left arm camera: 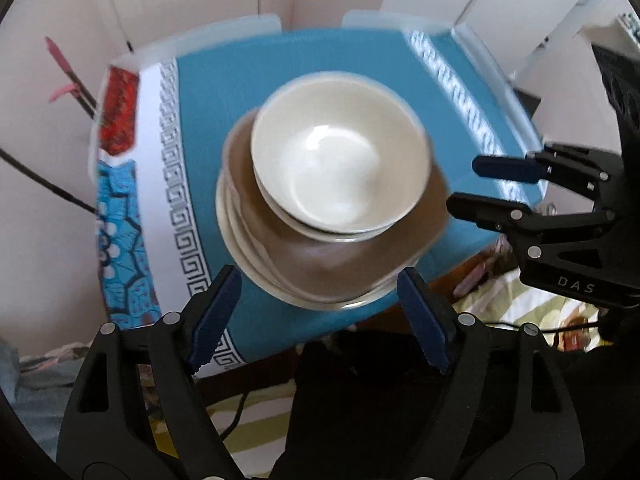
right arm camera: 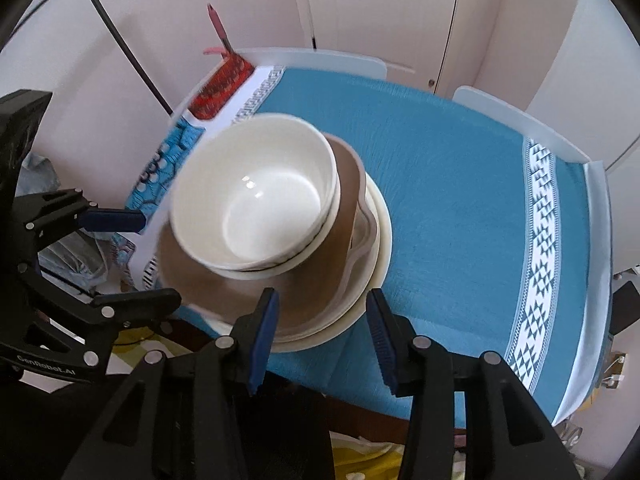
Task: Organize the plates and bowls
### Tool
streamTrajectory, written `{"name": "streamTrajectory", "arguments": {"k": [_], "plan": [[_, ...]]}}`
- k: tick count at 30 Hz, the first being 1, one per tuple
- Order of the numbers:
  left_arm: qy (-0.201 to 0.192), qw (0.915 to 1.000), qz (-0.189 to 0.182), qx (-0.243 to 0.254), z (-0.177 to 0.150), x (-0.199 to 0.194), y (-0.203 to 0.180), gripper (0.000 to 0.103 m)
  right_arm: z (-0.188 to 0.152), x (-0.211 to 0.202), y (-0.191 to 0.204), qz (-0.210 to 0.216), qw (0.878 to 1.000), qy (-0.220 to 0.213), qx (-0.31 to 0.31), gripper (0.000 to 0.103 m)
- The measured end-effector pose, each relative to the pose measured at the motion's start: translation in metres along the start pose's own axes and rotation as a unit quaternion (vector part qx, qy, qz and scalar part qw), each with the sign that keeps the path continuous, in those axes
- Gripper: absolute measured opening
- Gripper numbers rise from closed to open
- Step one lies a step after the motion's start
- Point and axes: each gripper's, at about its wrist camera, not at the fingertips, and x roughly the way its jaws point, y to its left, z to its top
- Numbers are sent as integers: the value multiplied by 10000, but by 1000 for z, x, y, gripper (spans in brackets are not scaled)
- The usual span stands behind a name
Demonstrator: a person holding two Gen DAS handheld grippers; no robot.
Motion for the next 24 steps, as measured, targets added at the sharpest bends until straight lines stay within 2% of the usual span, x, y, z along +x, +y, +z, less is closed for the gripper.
{"name": "streamTrajectory", "arguments": {"k": [1, 4, 6, 7, 8, 9, 10, 12, 14, 17, 21, 24], "plan": [[-112, 9999, 21, -13, -2, -8, -2, 79, -1, -10, 0, -7, 9999, -127, 43, 41], [-774, 9966, 255, -83, 2, -47, -8, 79, -2, -45, 0, -122, 9978, -617, 189, 41], [-1427, 9884, 493, -144, 1, -82, -16, 79, -4, -71, 1, -375, 9942, -985, 233, 47], [-1615, 9850, 582, -162, 2, -91, -19, 79, -6, -84, 1, -444, 9917, -1174, 262, 61], [-1967, 9773, 757, -196, 1, -110, -24, 79, -8, -96, 1, -476, 9893, -1351, 292, 78], [-2148, 9729, 832, -212, 1, -119, -27, 83, -10, -110, 1, -525, 9857, -1567, 321, 86], [-2480, 9636, 960, -264, -2, -136, -32, 87, -11, -121, 2, -601, 9824, -1735, 338, 92], [-2933, 9496, 1057, -320, -5, -156, -38, 103, -13, -149, 5, -833, 9715, -2183, 400, 92], [-3550, 9265, 1184, -395, -13, -180, -46, 103, -16, -175, 9, -1025, 9586, -2611, 482, 94], [-4100, 9016, 1288, -500, -22, -205, -53, 103, -23, -211, 17, -1406, 9320, -3295, 557, 102], [-4366, 8879, 1301, -639, -34, -219, -57, 103, -30, -226, 20, -1625, 9148, -3637, 670, 102], [-4519, 8778, 1488, -563, -42, -225, -64, 103, -32, -225, 18, -1642, 9148, -3611, 759, 102]]}}
